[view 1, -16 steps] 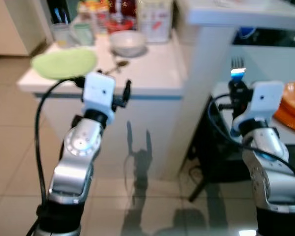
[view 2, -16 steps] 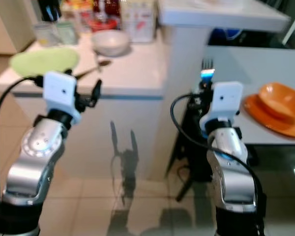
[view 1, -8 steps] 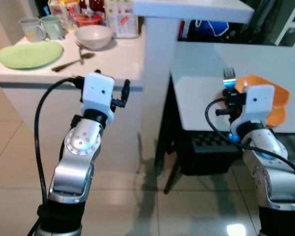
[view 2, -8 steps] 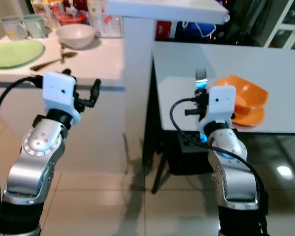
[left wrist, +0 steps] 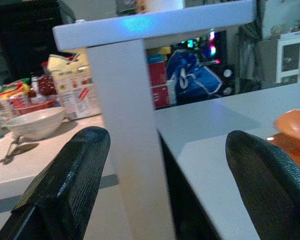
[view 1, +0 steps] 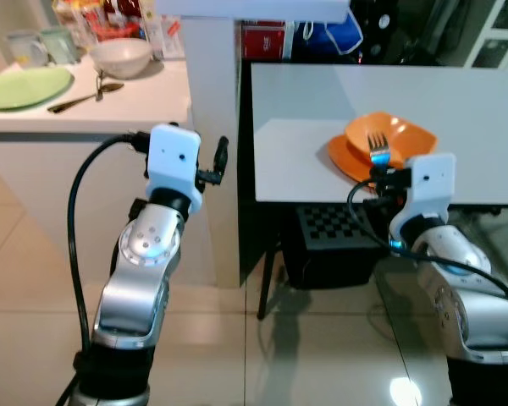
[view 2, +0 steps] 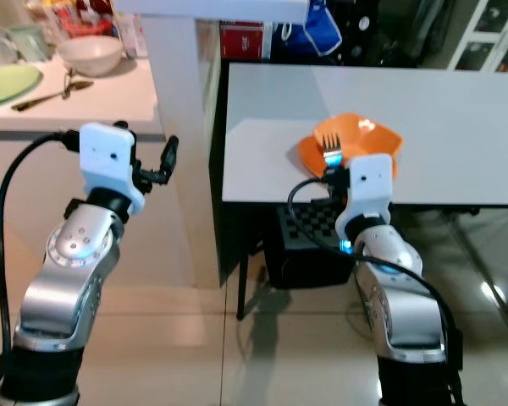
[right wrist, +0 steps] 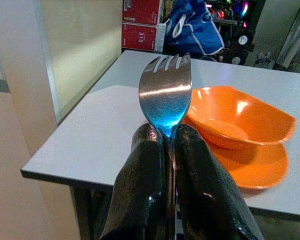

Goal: Setting the table

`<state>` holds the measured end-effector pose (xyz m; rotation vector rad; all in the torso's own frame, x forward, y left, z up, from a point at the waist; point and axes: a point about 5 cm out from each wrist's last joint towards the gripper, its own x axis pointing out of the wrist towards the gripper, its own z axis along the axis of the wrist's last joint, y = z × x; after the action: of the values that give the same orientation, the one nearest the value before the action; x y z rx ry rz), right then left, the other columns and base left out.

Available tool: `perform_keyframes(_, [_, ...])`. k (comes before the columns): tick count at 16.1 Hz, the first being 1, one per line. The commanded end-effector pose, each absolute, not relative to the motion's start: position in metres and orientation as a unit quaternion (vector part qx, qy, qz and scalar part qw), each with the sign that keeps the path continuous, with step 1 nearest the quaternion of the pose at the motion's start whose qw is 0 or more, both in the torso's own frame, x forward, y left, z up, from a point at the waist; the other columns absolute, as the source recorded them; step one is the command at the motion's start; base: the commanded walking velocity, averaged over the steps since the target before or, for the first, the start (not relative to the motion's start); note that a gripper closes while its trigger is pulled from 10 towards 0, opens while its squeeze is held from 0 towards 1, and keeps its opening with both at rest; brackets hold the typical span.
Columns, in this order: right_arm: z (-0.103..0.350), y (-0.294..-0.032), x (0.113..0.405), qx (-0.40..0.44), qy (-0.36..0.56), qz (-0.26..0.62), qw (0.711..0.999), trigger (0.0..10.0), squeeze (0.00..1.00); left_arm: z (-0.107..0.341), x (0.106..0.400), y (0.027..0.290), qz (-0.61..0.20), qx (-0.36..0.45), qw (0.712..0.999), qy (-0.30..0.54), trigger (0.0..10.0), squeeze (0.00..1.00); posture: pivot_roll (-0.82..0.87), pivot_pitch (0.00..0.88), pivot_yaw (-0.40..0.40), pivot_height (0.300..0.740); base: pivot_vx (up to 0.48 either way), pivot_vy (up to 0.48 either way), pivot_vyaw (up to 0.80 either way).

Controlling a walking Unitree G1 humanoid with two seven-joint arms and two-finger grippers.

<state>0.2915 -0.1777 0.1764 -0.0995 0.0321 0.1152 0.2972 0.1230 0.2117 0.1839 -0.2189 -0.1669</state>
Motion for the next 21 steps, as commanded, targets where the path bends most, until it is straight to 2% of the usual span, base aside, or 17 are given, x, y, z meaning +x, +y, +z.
perform_keyframes(1, [0.177, -0.176, 0.292, -0.045, 0.020, 0.063, 0.997, 10.0, 0.00, 0.213, 0.297, 0.121, -0.092, 0.088, 0.986, -0.111, 10.0, 0.00, -0.01, 0.000, 0.002, 0.740, 0.000, 0.000, 0.00])
perform_keyframes(4, [0.175, -0.173, 0.292, -0.047, 0.026, 0.070, 0.996, 10.0, 0.00, 0.214, 0.298, 0.121, -0.098, 0.086, 0.985, -0.112, 10.0, 0.00, 0.00, 0.000, 0.003, 0.740, 0.092, 0.000, 0.00])
perform_keyframes(12, [0.175, -0.171, 0.293, -0.051, 0.031, 0.075, 0.995, 10.0, 0.00, 0.214, 0.298, 0.121, -0.105, 0.083, 0.985, -0.112, 10.0, 0.00, 0.00, 0.000, 0.004, 0.740, 0.375, 0.000, 0.00])
perform_keyframes(17, [0.171, -0.158, 0.292, -0.035, 0.042, 0.126, 0.990, 10.0, 0.00, 0.213, 0.297, 0.122, -0.105, 0.085, 0.985, -0.111, 10.0, 0.00, 0.00, 0.000, -0.003, 0.740, 0.393, 0.000, 0.00])
perform_keyframes(21, [0.163, -0.153, 0.291, 0.004, 0.054, 0.133, 0.990, 10.0, 0.00, 0.210, 0.293, 0.127, -0.104, 0.093, 0.985, -0.106, 10.0, 0.00, 0.01, 0.000, -0.006, 0.740, 0.383, 0.000, 0.00])
